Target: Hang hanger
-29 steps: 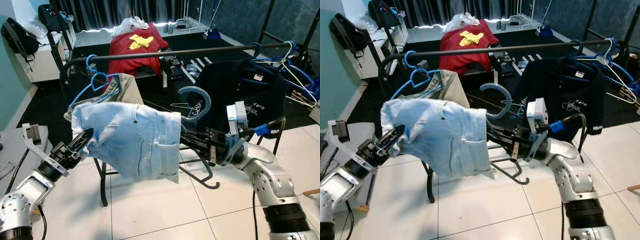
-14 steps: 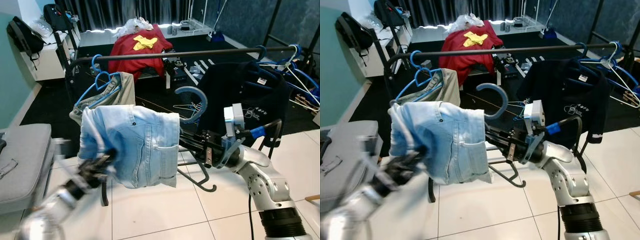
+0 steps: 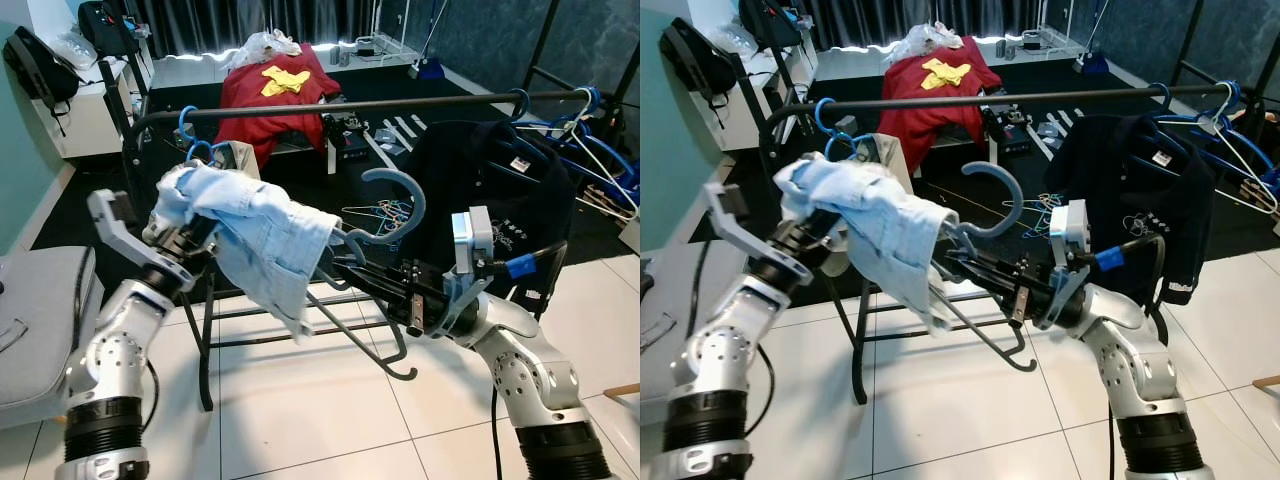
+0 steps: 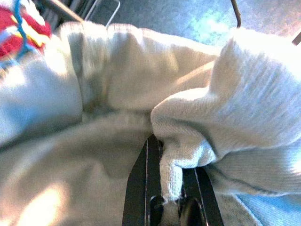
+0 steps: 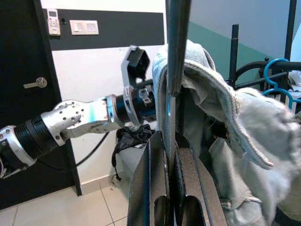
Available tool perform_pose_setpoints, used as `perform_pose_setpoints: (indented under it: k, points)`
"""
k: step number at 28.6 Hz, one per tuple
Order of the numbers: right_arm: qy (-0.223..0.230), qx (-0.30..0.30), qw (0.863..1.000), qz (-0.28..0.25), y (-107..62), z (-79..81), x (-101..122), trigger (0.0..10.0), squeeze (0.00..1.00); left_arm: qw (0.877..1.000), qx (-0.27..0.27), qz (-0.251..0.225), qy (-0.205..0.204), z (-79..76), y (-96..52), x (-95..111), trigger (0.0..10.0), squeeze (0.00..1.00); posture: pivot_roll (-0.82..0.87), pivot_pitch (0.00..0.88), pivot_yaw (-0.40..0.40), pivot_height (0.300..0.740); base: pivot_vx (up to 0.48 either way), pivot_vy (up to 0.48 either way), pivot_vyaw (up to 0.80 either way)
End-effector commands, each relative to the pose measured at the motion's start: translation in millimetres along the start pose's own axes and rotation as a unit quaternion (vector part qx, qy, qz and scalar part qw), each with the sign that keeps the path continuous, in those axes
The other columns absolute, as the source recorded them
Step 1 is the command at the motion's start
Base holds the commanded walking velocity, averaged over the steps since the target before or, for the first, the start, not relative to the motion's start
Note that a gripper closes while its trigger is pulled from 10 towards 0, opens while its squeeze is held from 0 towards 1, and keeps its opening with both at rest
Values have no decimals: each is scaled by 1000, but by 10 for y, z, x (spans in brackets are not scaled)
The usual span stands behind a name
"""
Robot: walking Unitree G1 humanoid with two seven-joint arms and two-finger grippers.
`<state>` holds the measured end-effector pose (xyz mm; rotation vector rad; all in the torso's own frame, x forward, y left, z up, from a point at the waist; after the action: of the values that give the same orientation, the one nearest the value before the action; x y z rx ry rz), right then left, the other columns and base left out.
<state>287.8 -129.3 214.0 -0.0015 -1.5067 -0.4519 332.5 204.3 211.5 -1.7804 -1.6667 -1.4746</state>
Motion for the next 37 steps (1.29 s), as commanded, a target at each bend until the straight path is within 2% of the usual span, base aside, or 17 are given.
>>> perform_pose_setpoints:
  k: [1, 4, 6, 8, 9, 10, 12, 14, 15, 16, 17, 20, 24, 25, 28, 35, 37]
  points:
    - [-5, 6, 1000, 8, -5, 32, -14, 0, 0, 999, -6, -30, 15, 9, -3, 146, 0, 0, -47, 56, 47, 740, 0, 0, 0]
    - [-10, -2, 1000, 9, -21, 14, -11, 0, 0, 999, -15, -39, 35, 31, -35, 232, 0, 0, -45, 59, 48, 740, 0, 0, 0]
    - [-19, -26, 999, 24, -68, -54, -19, 0, 0, 995, -72, -46, 42, -2, -130, 439, 0, 0, -36, 63, 36, 740, 0, 0, 0]
    - [-21, -30, 998, 46, -91, -74, -65, 0, 0, 995, -65, -47, 55, 22, -124, 502, 0, 0, -32, 64, 30, 740, 0, 0, 0]
    - [-17, -28, 997, 76, -109, -72, -141, 0, 0, 996, -28, -49, 71, 101, -83, 541, 0, 0, -30, 63, 26, 740, 0, 0, 0]
    - [-17, -28, 997, 76, -109, -72, -141, 0, 0, 996, -28, -49, 71, 101, -83, 541, 0, 0, -30, 63, 26, 740, 0, 0, 0]
    - [-12, -11, 992, 125, -129, -26, -282, 0, 0, 990, 72, -63, 107, 303, -1, 567, 0, 0, -31, 63, 22, 740, 0, 0, 0]
    - [-12, -11, 992, 125, -129, -26, -282, 0, 0, 990, 72, -63, 107, 303, -1, 567, 0, 0, -31, 63, 22, 740, 0, 0, 0]
    - [-5, -4, 991, 134, -132, -2, -319, 0, 0, 983, 117, -85, 117, 380, 23, 599, 0, 0, -31, 63, 22, 740, 0, 0, 0]
    - [-5, -4, 991, 134, -132, -2, -319, 0, 0, 983, 117, -85, 117, 380, 23, 599, 0, 0, -31, 63, 22, 740, 0, 0, 0]
    - [-2, 0, 990, 142, -136, 15, -349, 0, 0, 970, 175, -150, 74, 460, 49, 681, 0, 0, -36, 63, 23, 740, 0, 0, 0]
    - [-2, 0, 990, 144, -140, 17, -353, 0, 0, 968, 183, -159, 68, 468, 57, 685, 0, 0, -38, 62, 23, 740, 0, 0, 0]
    - [3, 7, 991, 135, -152, 46, -316, 0, 0, 975, 150, -83, 141, 439, 89, 515, 0, 0, -43, 60, 26, 740, 0, 0, 0]
    - [3, 7, 991, 135, -152, 46, -316, 0, 0, 975, 150, -83, 141, 439, 89, 515, 0, 0, -43, 60, 26, 740, 0, 0, 0]
    - [-1, 6, 995, 101, -143, 44, -212, 0, 0, 968, 152, -16, 198, 514, 46, 413, 0, 0, -43, 59, 28, 740, 0, 0, 0]
    - [-22, 0, 999, 38, -85, 26, -51, 0, 0, 966, 146, 45, 207, 578, -43, 332, 0, 0, -40, 54, 31, 740, 0, 0, 0]
    - [-4, 28, 1000, 4, -1, 89, 21, 0, 0, 972, 113, 100, 183, 534, -82, 124, 0, 0, -36, 52, 32, 740, 0, 0, 0]
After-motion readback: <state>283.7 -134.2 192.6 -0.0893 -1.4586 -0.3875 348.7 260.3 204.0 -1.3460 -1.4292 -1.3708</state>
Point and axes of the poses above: a point about 5 cm out from each wrist's last joint towards the gripper, its own y axis pointing out of the wrist towards the gripper, its own x axis along the axis of the wrist's last joint, z = x × y, the point moved 1 cm from there along y, pointing out of the wrist towards the gripper, and after that the axes turned 7 degrees about y, right-handed, at the moved point
